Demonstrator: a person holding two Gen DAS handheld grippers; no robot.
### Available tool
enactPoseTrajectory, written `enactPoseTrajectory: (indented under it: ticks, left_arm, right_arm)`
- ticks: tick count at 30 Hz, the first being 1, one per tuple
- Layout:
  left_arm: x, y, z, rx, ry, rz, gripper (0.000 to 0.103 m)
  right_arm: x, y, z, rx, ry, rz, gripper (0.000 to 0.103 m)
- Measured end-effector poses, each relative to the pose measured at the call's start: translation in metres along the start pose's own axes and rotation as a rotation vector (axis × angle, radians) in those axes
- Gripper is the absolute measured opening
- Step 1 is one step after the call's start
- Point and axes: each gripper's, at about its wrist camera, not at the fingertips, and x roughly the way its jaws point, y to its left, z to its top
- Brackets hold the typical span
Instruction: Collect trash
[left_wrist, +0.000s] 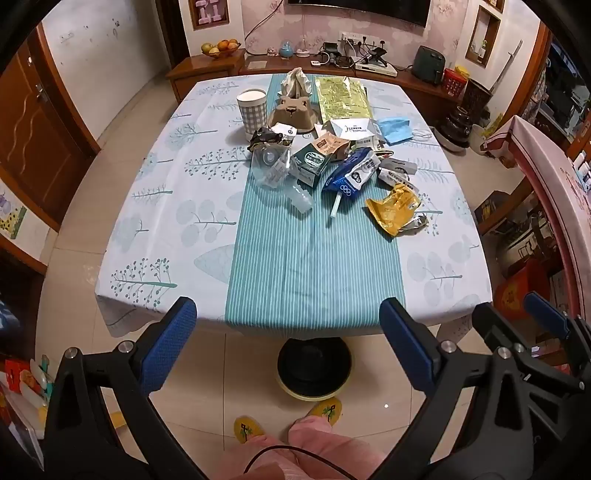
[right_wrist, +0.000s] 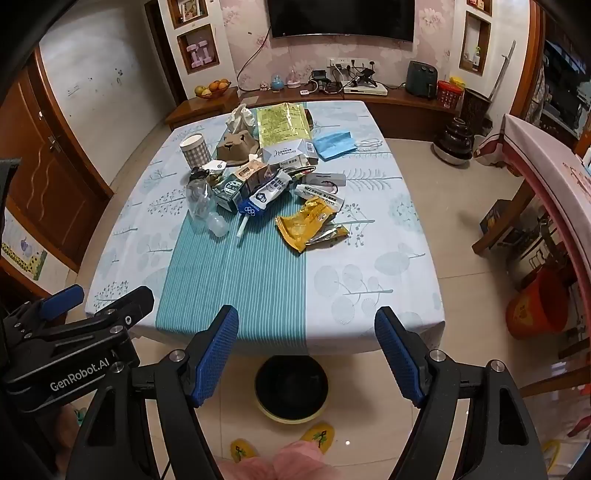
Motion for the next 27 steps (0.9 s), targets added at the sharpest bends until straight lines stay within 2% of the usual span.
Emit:
enactPoseTrajectory:
  ticks: [9,27]
  left_arm:
    - [0.0,0.0,0.0,0.003,-0.001,-0.006,0.092]
    - [-0.008,-0.003,-0.012,-0.002,0.007,-0.009,0.09]
  right_arm:
    - [0.001,0.002,0.0,-0.004,0.003,0.002,0.078]
    - [-0.003,0.002,-0.007,-0.007,0.005,0.001,0.078]
